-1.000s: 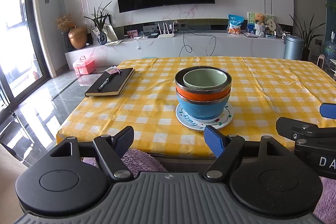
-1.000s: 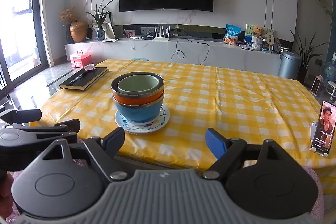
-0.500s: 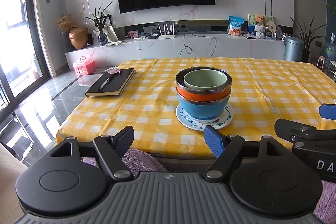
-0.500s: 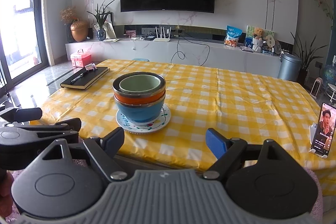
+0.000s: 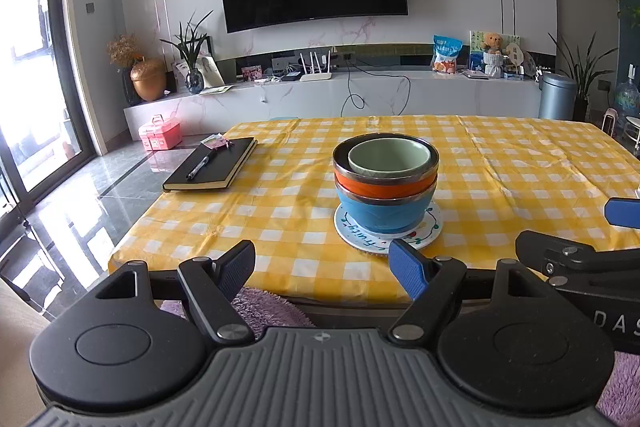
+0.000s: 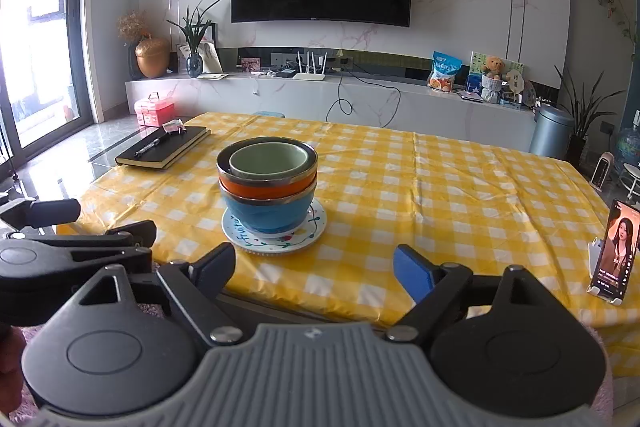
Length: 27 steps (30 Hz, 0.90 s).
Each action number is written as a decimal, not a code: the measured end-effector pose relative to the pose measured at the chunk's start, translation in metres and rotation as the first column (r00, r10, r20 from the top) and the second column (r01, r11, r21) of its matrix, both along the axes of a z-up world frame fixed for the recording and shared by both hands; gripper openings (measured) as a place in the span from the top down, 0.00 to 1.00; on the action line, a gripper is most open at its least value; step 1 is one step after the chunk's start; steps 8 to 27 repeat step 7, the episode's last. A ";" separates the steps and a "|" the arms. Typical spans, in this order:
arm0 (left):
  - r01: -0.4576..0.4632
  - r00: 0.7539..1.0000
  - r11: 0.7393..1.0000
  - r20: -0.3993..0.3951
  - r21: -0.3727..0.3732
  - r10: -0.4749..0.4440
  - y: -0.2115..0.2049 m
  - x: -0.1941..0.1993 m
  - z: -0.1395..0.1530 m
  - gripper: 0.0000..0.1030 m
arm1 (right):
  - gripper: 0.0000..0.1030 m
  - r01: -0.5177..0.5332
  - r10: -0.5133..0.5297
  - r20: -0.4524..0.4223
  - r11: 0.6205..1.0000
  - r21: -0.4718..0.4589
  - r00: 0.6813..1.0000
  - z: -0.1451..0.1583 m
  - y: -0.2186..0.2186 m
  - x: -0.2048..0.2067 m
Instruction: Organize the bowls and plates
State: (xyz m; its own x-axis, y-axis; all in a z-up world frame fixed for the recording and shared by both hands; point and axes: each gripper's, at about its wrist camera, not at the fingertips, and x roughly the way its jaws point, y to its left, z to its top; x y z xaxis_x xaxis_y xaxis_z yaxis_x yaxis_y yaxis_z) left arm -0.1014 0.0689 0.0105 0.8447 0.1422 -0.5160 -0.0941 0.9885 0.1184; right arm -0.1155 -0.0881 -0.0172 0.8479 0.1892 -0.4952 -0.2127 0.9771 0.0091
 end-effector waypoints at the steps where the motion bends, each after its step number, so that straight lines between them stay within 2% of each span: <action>1: 0.000 1.000 1.000 0.000 0.002 0.000 0.000 -0.001 0.000 0.13 | 0.17 0.000 0.000 0.000 1.000 -0.001 1.000 0.000 0.000 0.000; 27: -0.003 1.000 1.000 0.003 -0.003 0.003 0.000 0.001 0.000 0.13 | 0.16 0.000 0.000 0.000 1.000 -0.002 1.000 0.000 0.000 0.000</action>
